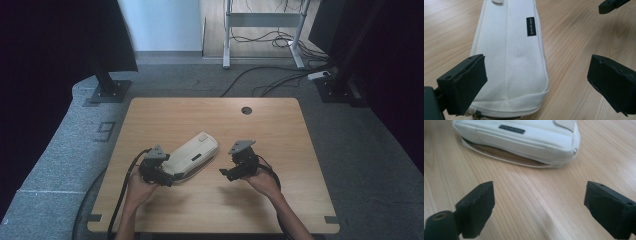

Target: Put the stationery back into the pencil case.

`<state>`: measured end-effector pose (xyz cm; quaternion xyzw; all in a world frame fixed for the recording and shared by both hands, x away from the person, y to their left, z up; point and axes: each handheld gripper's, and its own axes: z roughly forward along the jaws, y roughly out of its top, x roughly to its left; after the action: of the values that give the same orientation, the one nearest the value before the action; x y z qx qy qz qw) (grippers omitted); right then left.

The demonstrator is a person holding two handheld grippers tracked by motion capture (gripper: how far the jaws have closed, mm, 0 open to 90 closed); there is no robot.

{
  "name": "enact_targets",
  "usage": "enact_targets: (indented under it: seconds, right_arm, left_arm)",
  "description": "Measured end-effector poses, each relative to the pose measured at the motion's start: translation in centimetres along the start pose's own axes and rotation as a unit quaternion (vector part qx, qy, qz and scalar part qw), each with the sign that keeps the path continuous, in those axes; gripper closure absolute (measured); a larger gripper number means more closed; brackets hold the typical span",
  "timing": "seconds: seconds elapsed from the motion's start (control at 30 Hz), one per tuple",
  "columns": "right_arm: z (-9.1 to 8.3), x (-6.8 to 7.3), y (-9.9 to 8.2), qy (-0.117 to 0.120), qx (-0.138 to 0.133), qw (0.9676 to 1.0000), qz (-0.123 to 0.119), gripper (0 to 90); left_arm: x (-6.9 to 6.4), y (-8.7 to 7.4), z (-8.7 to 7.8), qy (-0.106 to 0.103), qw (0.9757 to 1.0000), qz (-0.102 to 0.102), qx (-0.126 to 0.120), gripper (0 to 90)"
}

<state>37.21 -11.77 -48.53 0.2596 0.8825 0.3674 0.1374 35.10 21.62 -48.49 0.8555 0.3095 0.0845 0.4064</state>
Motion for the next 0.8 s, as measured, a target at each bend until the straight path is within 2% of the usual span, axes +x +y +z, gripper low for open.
enact_targets:
  seconds: [0.37, 0.57, 0.67, 0.8]
  right_arm:
    - [-2.4, -1.0, -3.3, -0.034, -0.004, 0.9992, 0.019, 0.0]
    - [-3.3, -1.4, -5.6, -0.045, 0.005, 0.9985, 0.032, 0.0]
    - [-3.6, -1.7, -6.9, -0.050, 0.004, 0.9977, 0.045, 0.0]
    - [-3.9, -2.1, -8.6, -0.059, 0.003, 0.9961, 0.066, 0.0]
  left_arm:
    - [0.7, -1.5, -0.6, 0.001, 0.9999, -0.015, -0.001, 0.0]
    - [1.2, -2.6, -1.0, 0.014, 0.9996, -0.023, 0.000, 0.0]
    - [1.4, -3.3, -1.0, 0.027, 0.9993, -0.022, 0.009, 0.0]
    - [1.8, -4.4, -0.8, 0.034, 0.9989, -0.026, 0.019, 0.0]
